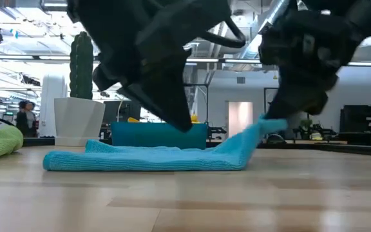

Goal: Fold microfiber towels
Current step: Fold the blue towel

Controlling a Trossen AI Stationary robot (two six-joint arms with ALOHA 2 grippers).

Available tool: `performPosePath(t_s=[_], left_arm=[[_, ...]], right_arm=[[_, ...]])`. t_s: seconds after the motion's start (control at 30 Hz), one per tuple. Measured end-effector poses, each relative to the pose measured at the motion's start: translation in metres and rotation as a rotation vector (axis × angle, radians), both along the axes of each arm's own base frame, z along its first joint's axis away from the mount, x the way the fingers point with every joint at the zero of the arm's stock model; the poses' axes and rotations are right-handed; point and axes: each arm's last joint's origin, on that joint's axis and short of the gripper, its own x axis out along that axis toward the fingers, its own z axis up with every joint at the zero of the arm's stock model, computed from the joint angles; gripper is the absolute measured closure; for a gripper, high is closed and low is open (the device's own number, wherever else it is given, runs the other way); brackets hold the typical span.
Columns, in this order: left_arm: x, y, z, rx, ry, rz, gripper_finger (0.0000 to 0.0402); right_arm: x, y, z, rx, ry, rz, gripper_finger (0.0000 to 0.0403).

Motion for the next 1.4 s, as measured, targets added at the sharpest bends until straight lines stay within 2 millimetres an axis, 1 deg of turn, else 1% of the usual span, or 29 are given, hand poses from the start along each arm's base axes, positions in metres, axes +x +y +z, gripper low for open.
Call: performPosePath(t_s=[0.07, 0.17, 0.23, 0.27, 0.33, 0.37, 0.4, 0.43, 0.47, 0.53, 0.57, 0.6, 0.7, 0.77, 0.87, 0.9, 0.97, 1.03, 1.13, 1.33, 1.4], left_arm=[[-0.002, -0.002, -0.002, -0.001, 0.008, -0.008, 0.0401], [-0.006, -0.001, -0.002, 0.021, 0.042, -0.009, 0.0401], [-0.008, 0.001, 0.004, 0.032, 0.019, 0.025, 0.0401], [-0.007, 0.004, 0.010, 0.040, -0.015, 0.051, 0.0401], [-0.008, 0.008, 0.027, 0.069, -0.139, 0.130, 0.0401], [-0.009, 0.010, 0.032, 0.084, -0.210, 0.177, 0.0401], [-0.009, 0.011, 0.033, 0.088, -0.293, 0.236, 0.0402], [-0.009, 0.013, 0.029, 0.073, -0.360, 0.291, 0.0401], [-0.010, 0.014, 0.021, 0.041, -0.408, 0.329, 0.0401], [-0.009, 0.012, -0.003, -0.035, -0.485, 0.355, 0.0402], [-0.006, 0.011, -0.011, -0.080, -0.534, 0.353, 0.0401], [-0.005, 0.012, -0.016, -0.101, -0.564, 0.341, 0.0401], [0.001, 0.017, -0.022, -0.140, -0.658, 0.316, 0.0401], [0.004, 0.023, -0.025, -0.117, -0.646, 0.290, 0.0401], [0.015, 0.030, -0.031, -0.167, -0.643, 0.275, 0.0401], [0.016, 0.032, -0.034, -0.164, -0.614, 0.261, 0.0402], [0.022, 0.033, -0.043, -0.192, -0.609, 0.254, 0.0401], [0.022, 0.032, -0.050, -0.199, -0.575, 0.240, 0.0402], [0.030, 0.023, -0.053, -0.274, -0.554, 0.192, 0.0401], [0.024, 0.009, -0.048, -0.254, -0.510, 0.176, 0.0402], [0.024, 0.006, -0.047, -0.287, -0.504, 0.178, 0.0401]], right_arm=[[0.008, 0.002, 0.003, 0.004, -0.017, 0.000, 0.0386], [0.015, 0.005, -0.001, -0.005, 0.011, 0.008, 0.0378], [0.023, 0.010, -0.003, 0.006, 0.011, 0.021, 0.0377], [0.024, 0.011, -0.005, 0.006, 0.022, 0.025, 0.0378], [0.023, 0.014, -0.006, 0.005, 0.029, 0.037, 0.0380], [0.024, 0.015, -0.004, 0.007, 0.021, 0.038, 0.0382], [0.025, 0.015, -0.003, 0.011, 0.015, 0.036, 0.0382], [0.024, 0.015, -0.003, 0.011, 0.017, 0.035, 0.0382], [0.023, 0.014, -0.001, 0.010, 0.018, 0.034, 0.0382], [0.023, 0.014, 0.003, 0.017, 0.002, 0.032, 0.0380], [0.022, 0.014, 0.004, 0.017, -0.001, 0.029, 0.0379], [0.021, 0.013, 0.005, 0.016, 0.004, 0.029, 0.0378], [0.021, 0.013, 0.004, 0.014, 0.010, 0.030, 0.0379], [0.021, 0.013, 0.004, 0.016, 0.009, 0.031, 0.0382], [0.021, 0.014, 0.004, 0.016, 0.009, 0.034, 0.0383], [0.020, 0.015, 0.005, 0.017, 0.008, 0.036, 0.0382], [0.020, 0.015, 0.004, 0.016, 0.010, 0.038, 0.0379], [0.019, 0.015, 0.004, 0.013, 0.019, 0.038, 0.0377], [0.018, 0.015, 0.003, 0.008, 0.029, 0.040, 0.0378], [0.018, 0.016, 0.003, 0.002, 0.029, 0.048, 0.0381], [0.018, 0.016, 0.003, 0.001, 0.029, 0.046, 0.0378]])
